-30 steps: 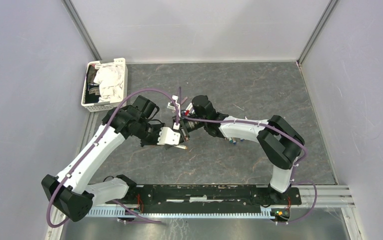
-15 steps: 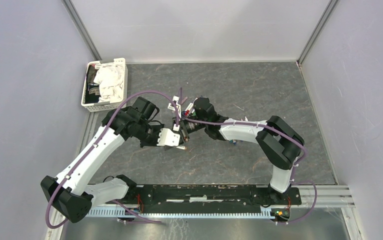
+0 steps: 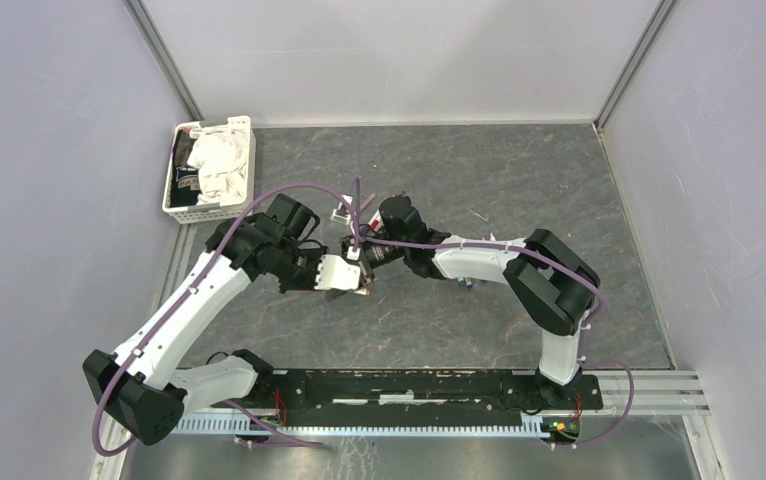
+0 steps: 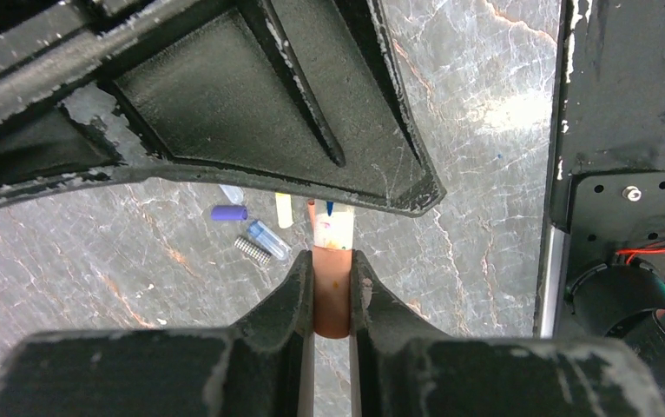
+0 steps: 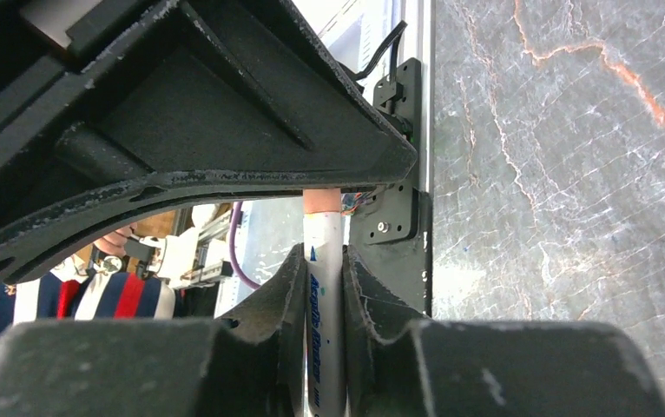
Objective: Open the pen caps
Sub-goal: Open the pen cap from the pen.
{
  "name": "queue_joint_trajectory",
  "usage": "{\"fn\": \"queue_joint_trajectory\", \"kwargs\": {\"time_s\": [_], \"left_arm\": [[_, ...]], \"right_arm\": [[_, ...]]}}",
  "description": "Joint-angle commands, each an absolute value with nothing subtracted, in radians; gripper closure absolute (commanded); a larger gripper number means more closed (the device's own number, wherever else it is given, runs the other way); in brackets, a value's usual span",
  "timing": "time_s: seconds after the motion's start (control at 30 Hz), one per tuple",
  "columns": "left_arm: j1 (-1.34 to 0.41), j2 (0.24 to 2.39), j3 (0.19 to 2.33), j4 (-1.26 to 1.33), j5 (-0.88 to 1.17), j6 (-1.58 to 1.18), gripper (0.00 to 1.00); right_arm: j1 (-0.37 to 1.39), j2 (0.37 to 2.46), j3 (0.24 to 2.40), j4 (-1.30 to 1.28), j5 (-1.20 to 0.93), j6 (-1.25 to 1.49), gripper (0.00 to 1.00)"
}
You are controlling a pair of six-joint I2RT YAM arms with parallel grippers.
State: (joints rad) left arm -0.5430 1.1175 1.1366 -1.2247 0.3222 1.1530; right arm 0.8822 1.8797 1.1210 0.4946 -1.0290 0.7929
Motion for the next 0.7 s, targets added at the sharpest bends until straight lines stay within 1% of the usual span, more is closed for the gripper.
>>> {"fn": "queue_joint_trajectory", "kwargs": {"time_s": [0.0, 0.1, 0.17, 0.27, 0.4, 0.47, 0.57, 0.67], "left_arm": [[-0.543, 1.104, 1.138, -1.189, 0.311, 1.125, 0.98], [-0.543, 1.103, 1.136, -1.205, 0.326, 1.14, 0.98], [-0.543, 1.102, 1.134, -1.22, 0.321, 1.16, 0.98], [-0.542, 1.093, 1.127, -1.23, 0.252, 1.204, 0.98], [-0.516, 1.069, 1.1, -1.252, 0.137, 1.312, 0.98], [-0.437, 1.066, 1.102, -1.272, 0.132, 1.402, 0.98], [-0.24, 1.109, 1.157, -1.31, 0.184, 1.57, 0.98], [-0.116, 1.178, 1.227, -1.341, 0.22, 1.628, 0.98]], "right_arm": [[0.891, 1.878, 1.159, 0.487, -0.998, 0.79, 0.9], [0.89, 1.871, 1.148, 0.544, -1.005, 0.823, 1.0], [0.884, 1.859, 1.138, 0.541, -1.008, 0.812, 1.0], [0.861, 1.82, 1.083, 0.484, -0.995, 0.752, 1.0], [0.823, 1.714, 0.911, 0.442, -0.972, 0.678, 1.0], [0.813, 1.646, 0.823, 0.374, -0.951, 0.613, 1.0], [0.807, 1.535, 0.695, 0.288, -0.92, 0.549, 1.0], [0.796, 1.459, 0.613, 0.227, -0.898, 0.52, 1.0]]}}
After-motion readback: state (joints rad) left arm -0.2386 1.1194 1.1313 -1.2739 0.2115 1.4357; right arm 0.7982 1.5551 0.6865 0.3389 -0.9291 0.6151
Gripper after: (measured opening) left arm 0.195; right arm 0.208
